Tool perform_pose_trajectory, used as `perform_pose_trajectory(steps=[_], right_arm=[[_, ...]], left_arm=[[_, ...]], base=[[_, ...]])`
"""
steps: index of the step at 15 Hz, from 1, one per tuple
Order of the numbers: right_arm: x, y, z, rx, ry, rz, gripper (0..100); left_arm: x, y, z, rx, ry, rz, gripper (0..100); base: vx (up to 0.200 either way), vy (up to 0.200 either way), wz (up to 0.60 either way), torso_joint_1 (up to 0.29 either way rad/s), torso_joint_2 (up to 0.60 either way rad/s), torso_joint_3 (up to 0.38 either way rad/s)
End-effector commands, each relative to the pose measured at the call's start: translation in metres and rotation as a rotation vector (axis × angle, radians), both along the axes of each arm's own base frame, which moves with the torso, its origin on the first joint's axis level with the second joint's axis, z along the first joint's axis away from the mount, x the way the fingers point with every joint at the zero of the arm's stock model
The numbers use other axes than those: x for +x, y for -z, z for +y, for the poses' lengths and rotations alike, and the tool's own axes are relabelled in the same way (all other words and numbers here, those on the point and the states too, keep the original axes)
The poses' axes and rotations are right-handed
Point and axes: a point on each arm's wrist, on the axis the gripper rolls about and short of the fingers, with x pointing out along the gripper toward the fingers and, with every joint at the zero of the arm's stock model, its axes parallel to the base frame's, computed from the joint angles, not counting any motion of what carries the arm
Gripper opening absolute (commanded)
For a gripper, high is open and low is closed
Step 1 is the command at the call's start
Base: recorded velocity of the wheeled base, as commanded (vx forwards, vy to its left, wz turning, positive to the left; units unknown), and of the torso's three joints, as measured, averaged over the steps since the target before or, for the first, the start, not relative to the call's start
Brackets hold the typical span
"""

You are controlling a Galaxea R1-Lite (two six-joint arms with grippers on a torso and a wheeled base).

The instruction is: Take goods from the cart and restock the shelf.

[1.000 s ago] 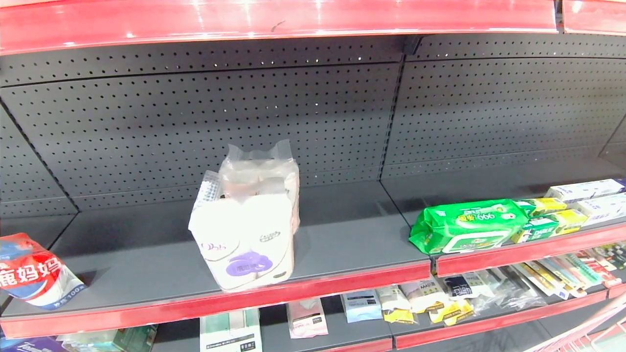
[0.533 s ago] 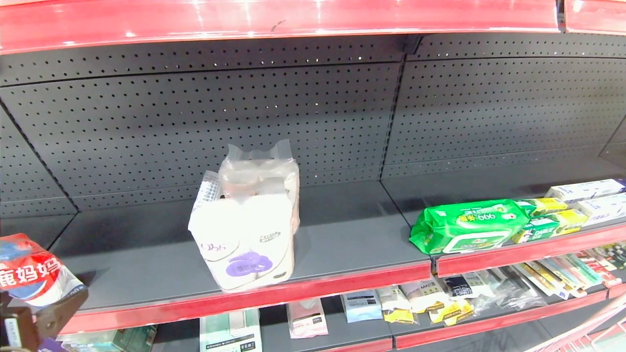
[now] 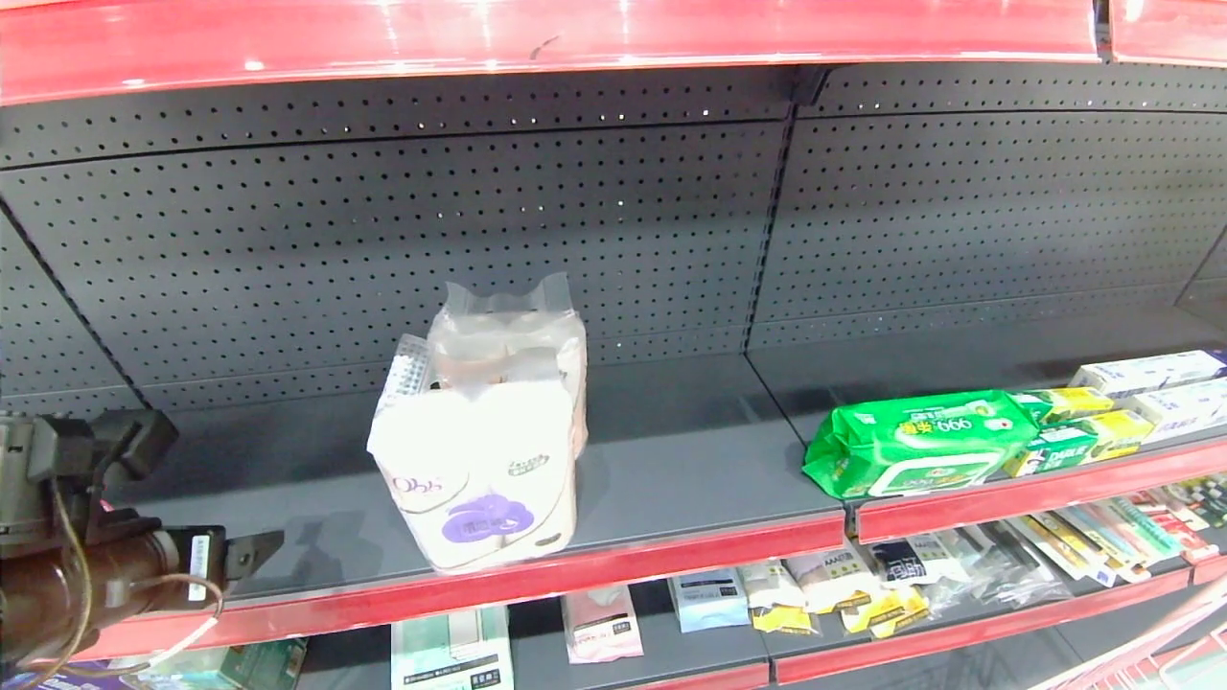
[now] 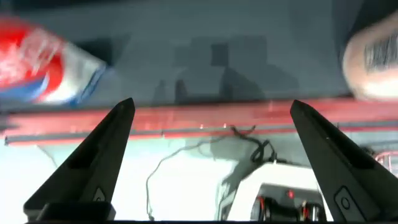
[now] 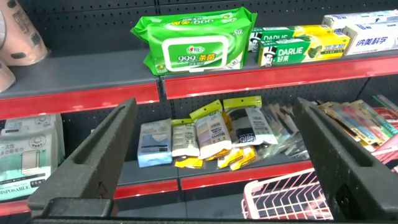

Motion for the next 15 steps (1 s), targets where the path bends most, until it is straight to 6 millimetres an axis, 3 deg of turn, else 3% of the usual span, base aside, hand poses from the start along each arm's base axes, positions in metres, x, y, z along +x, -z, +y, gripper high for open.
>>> perform_pose_trajectory(steps=[1, 15], right_arm=[[0.000, 0.000, 0.000, 0.000, 0.000, -0.001, 100], [0.000, 0.000, 0.000, 0.001, 0.000, -0.001, 100]], left_arm=[[0.018, 0.018, -0.001, 0.012, 0.015, 0.075, 100], [0.037, 0.040, -0.003, 0.021, 0.101, 0.154, 100]], base=[[0.000, 0.000, 0.00, 0.000, 0.00, 0.000], [0.000, 0.000, 0.00, 0.000, 0.00, 0.000]])
